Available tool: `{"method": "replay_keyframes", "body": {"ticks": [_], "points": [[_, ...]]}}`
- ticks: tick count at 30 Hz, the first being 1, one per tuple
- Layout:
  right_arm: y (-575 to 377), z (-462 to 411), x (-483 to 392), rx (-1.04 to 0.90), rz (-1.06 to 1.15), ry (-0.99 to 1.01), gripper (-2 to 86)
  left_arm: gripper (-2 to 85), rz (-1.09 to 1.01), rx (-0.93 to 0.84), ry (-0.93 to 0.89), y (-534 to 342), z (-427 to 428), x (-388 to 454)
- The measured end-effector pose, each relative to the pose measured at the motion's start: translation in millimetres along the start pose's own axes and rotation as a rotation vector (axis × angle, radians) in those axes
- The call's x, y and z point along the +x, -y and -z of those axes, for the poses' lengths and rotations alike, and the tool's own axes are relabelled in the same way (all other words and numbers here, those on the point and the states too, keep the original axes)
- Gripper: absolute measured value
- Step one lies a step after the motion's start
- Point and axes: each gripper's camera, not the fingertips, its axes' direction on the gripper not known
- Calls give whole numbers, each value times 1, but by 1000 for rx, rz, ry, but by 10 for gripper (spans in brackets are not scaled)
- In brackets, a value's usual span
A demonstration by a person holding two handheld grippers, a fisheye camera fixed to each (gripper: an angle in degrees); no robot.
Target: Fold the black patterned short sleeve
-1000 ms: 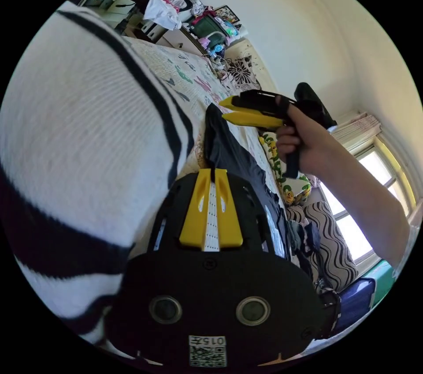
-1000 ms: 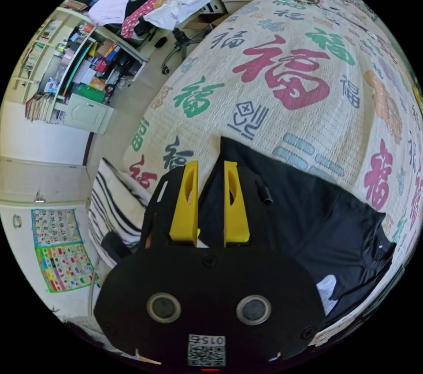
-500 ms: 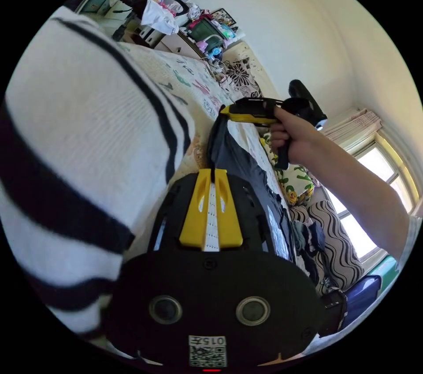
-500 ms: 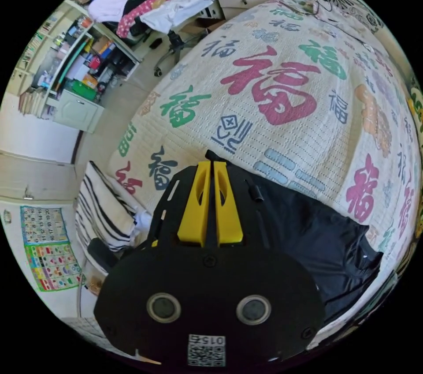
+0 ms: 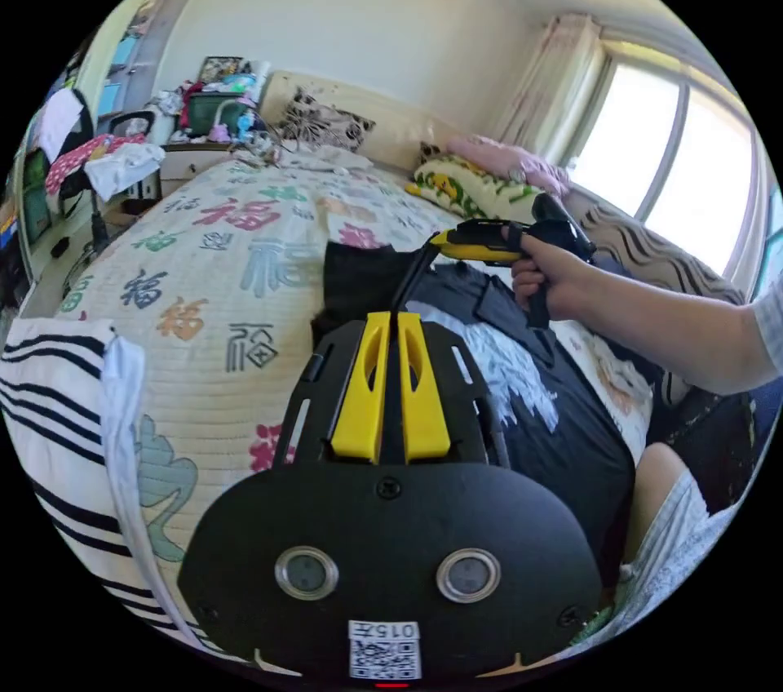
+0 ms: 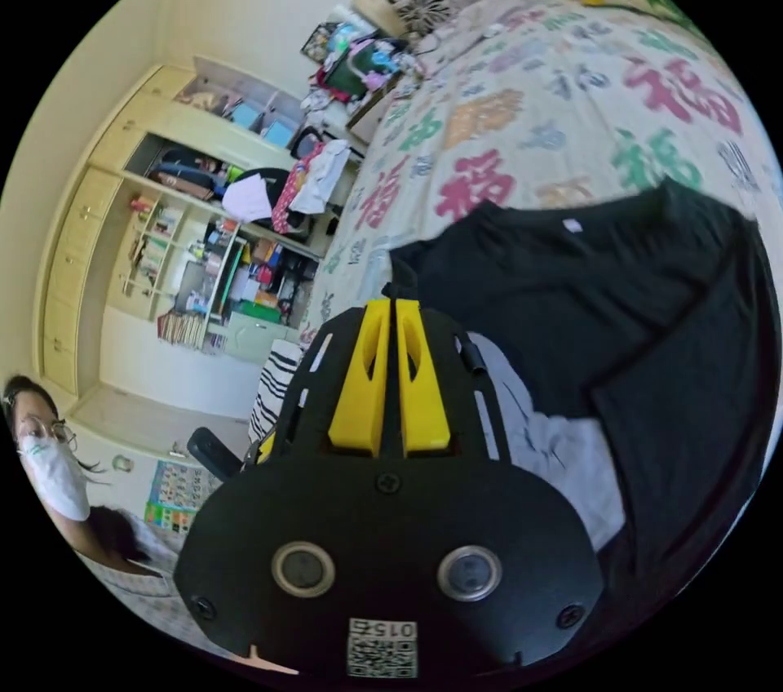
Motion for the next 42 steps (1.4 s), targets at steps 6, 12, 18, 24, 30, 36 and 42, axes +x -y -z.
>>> {"method": "replay_keyframes", "body": {"ticks": [6, 12, 18, 24, 30, 36, 42], "points": [[-18, 32, 50, -101, -131, -120, 42, 22, -40, -262, -71, -17, -46, 20], [25, 68, 35, -108, -49, -152, 95, 68, 210, -171, -184, -1, -19, -35], [119, 15, -7, -246, 73, -83, 115, 95, 479, -158, -223, 20, -52, -93], [180, -42, -29, -377, 42, -59, 44, 30, 700, -77, -308, 25, -80, -132], [205, -54, -68, -380, 130, -182, 10, -1, 687, -25, -238, 30, -76, -145], [203, -59, -105, -419, 200, -349, 55, 40, 661, -56, -230, 38, -82, -148], [151, -1, -154, -449, 433, -465, 69, 66, 496, -128, -174, 44, -59, -113]]}}
